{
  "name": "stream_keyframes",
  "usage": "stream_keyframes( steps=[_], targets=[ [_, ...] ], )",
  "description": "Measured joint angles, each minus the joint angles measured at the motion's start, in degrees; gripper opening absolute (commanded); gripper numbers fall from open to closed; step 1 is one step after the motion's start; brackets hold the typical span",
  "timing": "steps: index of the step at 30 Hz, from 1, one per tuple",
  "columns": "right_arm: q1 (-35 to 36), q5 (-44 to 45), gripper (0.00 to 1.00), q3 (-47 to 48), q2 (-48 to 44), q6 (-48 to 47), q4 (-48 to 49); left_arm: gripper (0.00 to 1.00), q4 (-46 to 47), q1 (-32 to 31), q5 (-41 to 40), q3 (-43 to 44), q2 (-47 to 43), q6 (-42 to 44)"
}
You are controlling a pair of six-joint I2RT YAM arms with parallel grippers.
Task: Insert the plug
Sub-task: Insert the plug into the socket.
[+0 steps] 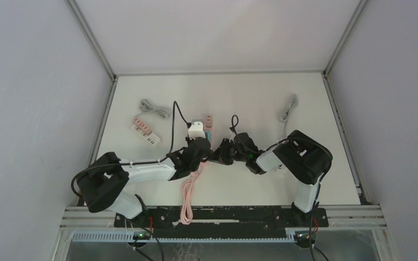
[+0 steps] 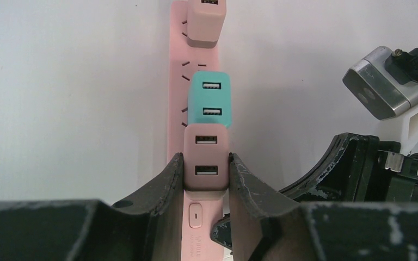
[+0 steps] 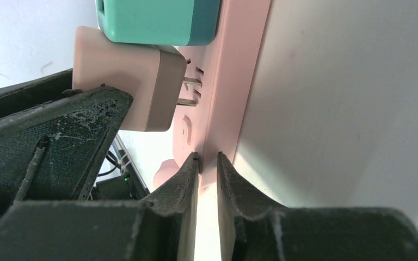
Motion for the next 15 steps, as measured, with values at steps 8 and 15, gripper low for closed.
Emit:
stream_keyframes(
  steps=[8,15],
  targets=[
    [0.00,-0.09,0.23,0.02,0.00,0.00,0.00,0.00,0.70,-0.02,-0.33,0.00,0.00,1.55],
    [0.02,-0.37,0.23,0.02,0.11,0.02,0.04,0.00,2.16,-0.07,-0.39,0.00,0.00,2.54]
  ],
)
